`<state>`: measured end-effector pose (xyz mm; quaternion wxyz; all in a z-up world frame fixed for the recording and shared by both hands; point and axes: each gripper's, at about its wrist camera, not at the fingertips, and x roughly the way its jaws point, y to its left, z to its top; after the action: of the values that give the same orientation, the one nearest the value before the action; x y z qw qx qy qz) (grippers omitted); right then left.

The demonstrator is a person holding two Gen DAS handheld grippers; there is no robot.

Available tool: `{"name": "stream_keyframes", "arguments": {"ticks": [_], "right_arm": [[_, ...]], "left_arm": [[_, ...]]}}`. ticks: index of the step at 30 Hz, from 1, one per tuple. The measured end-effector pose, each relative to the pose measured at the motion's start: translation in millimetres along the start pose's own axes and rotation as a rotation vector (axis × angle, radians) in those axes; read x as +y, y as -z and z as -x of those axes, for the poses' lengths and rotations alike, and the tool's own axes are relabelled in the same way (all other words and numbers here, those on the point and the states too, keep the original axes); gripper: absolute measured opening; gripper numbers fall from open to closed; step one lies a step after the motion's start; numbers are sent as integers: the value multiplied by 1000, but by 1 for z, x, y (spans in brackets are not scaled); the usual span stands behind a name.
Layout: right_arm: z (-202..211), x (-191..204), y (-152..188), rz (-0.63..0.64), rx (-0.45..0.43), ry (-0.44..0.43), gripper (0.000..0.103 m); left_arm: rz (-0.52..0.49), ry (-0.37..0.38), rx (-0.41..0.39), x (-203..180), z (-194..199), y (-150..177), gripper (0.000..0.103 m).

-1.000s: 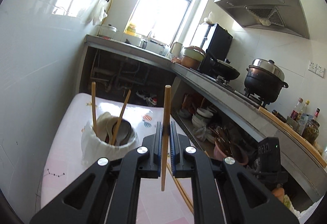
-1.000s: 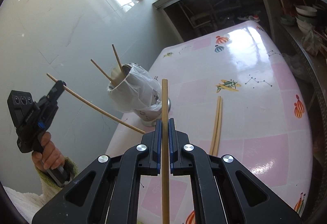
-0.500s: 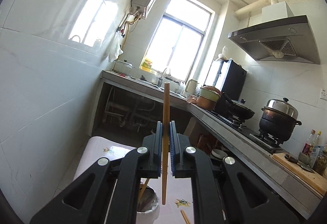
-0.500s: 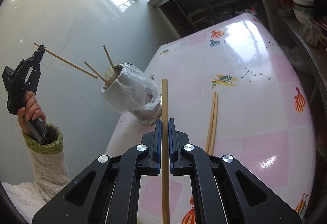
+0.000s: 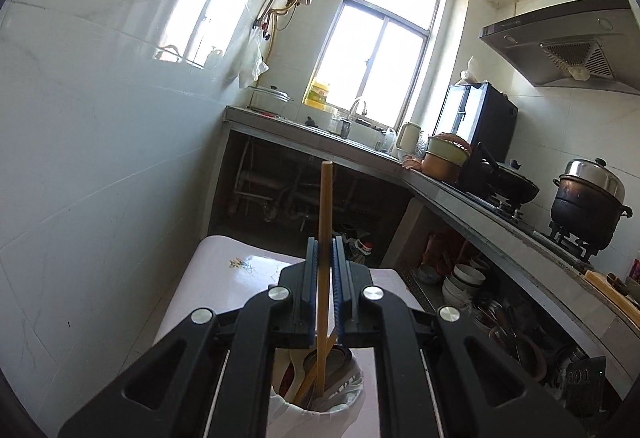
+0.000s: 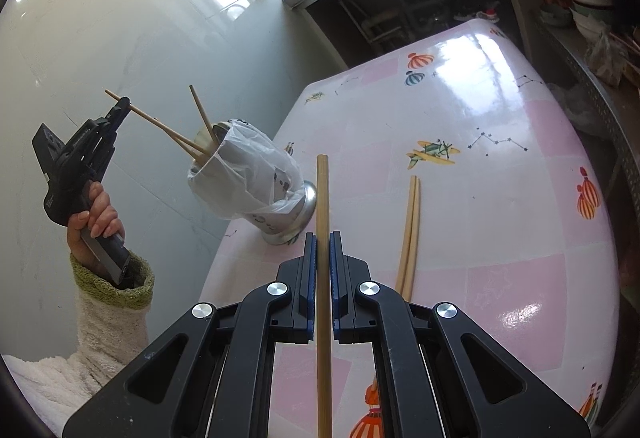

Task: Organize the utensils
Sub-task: 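Raise the chopstick over the bagged holder with left tool while right tool lifts its chopstick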

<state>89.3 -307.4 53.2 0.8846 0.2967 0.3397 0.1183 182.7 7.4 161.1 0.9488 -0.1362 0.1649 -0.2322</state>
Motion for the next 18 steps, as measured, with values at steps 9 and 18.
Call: {"name": "stream_keyframes", "arguments": {"ticks": [9,18], "right_arm": [[2,5,-1,11,-5,9,5],[11,17,-7,49,-28,19,5]], "left_arm": [[-7,4,150,9,-17,44,6],[-35,-29,197,15,-14,70,6]]}}
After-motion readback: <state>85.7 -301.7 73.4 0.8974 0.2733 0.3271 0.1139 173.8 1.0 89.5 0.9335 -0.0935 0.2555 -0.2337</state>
